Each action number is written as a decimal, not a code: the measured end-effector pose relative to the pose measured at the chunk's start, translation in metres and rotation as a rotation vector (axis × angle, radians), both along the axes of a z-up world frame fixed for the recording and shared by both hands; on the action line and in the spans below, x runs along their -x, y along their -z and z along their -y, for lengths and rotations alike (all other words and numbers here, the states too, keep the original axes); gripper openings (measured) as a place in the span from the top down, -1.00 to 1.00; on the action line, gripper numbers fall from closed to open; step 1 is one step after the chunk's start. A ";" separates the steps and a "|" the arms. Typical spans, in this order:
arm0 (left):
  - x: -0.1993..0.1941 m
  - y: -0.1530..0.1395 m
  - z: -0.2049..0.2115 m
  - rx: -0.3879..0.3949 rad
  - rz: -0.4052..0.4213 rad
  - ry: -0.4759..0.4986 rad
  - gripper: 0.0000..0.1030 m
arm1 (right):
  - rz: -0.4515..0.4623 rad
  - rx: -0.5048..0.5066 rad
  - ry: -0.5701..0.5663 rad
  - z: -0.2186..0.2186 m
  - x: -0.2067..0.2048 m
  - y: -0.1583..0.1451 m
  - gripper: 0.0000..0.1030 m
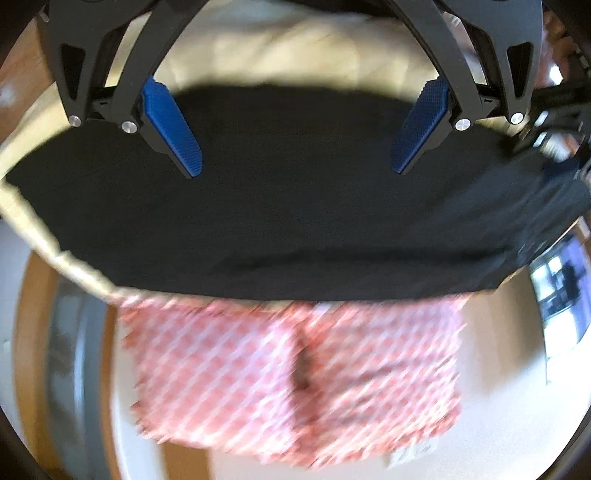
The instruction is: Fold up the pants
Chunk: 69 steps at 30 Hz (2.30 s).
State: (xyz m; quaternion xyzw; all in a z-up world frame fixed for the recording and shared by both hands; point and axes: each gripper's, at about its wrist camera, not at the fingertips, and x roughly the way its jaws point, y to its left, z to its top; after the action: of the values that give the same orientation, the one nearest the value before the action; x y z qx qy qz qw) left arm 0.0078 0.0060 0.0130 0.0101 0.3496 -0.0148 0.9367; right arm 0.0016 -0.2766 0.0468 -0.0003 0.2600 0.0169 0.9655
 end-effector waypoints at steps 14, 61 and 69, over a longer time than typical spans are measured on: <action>-0.011 -0.024 -0.012 0.102 0.167 0.077 -0.97 | -0.251 -0.046 0.411 0.164 -0.244 -0.036 -0.57; -0.013 -0.025 -0.039 0.287 0.140 0.035 -0.97 | -0.157 -0.902 0.362 0.258 -0.032 0.047 0.90; -0.019 -0.029 -0.062 0.328 0.138 0.001 -0.97 | -0.184 -0.943 0.384 0.260 -0.032 0.053 0.16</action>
State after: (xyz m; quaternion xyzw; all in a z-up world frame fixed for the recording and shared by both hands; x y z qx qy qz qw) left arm 0.0270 0.0679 0.0420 -0.1415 0.2772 -0.0715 0.9476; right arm 0.0339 -0.5368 -0.0064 0.4840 0.3035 -0.0454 0.8195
